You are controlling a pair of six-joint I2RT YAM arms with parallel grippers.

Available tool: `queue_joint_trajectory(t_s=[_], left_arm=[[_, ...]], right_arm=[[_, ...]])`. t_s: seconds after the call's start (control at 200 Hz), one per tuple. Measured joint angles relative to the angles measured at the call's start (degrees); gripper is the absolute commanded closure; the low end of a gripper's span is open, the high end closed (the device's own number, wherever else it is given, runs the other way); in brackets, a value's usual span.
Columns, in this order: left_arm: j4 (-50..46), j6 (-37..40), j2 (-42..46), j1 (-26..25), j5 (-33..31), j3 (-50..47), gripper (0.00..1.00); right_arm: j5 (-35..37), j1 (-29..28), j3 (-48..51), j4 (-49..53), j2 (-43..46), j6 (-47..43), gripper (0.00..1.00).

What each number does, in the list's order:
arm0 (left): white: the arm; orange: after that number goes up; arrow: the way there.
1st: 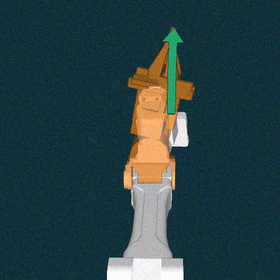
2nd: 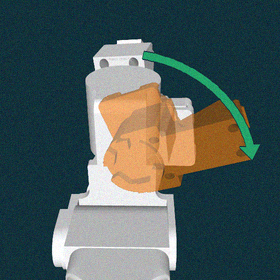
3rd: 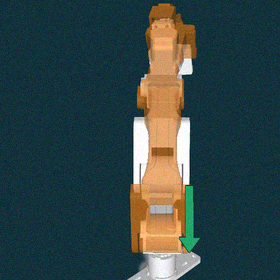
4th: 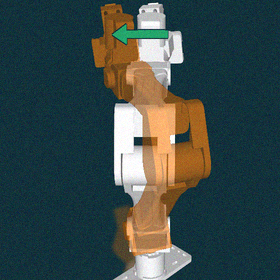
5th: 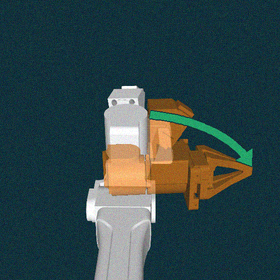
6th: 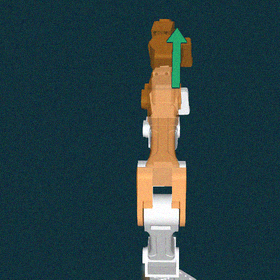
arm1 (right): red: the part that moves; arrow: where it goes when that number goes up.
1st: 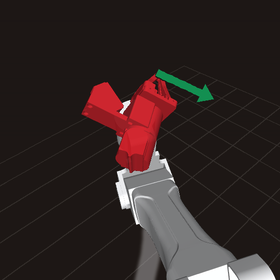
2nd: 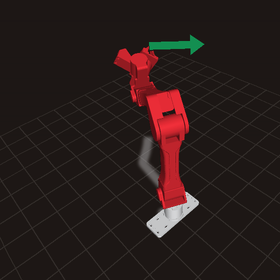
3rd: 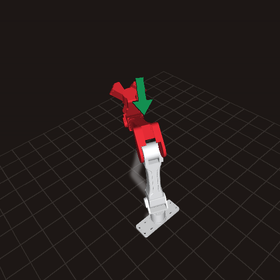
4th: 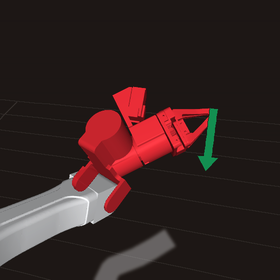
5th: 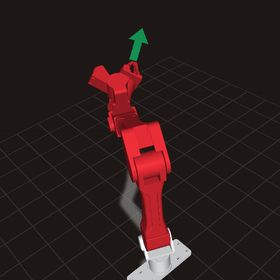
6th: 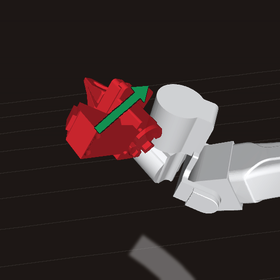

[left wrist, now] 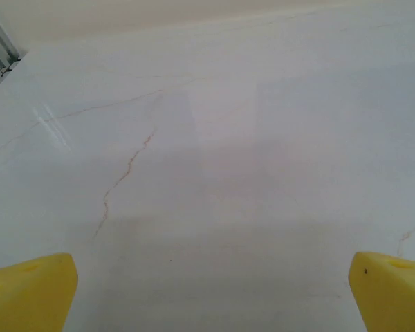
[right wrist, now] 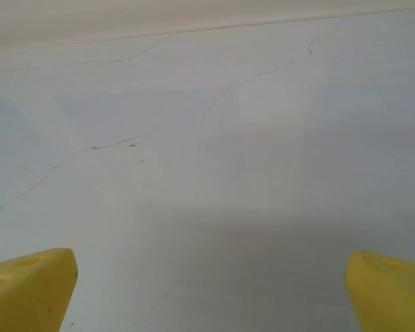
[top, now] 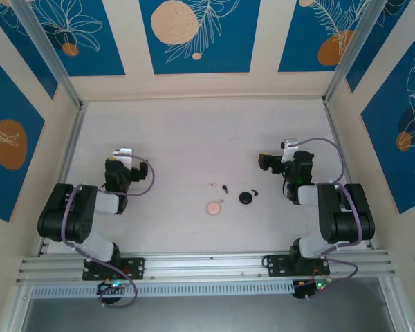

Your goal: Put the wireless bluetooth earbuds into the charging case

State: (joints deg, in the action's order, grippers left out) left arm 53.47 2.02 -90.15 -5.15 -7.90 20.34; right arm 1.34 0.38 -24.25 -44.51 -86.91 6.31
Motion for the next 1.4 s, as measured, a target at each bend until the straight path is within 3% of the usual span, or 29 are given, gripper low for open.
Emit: queue_joint_trajectory(t_s=[0.885, 1.05, 1.31, 1.4], left_arm=[[0.0, 0.0, 0.0, 0.02, 0.02, 0.0, 0.0], [-0.48, 0.35, 0.11, 0.0, 0.55, 0.09, 0.13], [-13.6, 1.64, 9.22, -0.81, 1.7, 4.98, 0.2], [-19.85, 1.38, 13.22, -1.97, 2.03, 8.57, 0.24]], right_arm=[[-0.02, 0.04, 0.0, 0.0, 0.0, 0.02, 0.01], [0.04, -0.07, -0.15, 1.07, 0.2, -0.2, 0.01], [2.45, -2.01, -13.05, 27.69, 9.38, 0.13, 0.0], [2.97, -3.39, -18.56, 37.81, 13.25, 0.83, 0.08]])
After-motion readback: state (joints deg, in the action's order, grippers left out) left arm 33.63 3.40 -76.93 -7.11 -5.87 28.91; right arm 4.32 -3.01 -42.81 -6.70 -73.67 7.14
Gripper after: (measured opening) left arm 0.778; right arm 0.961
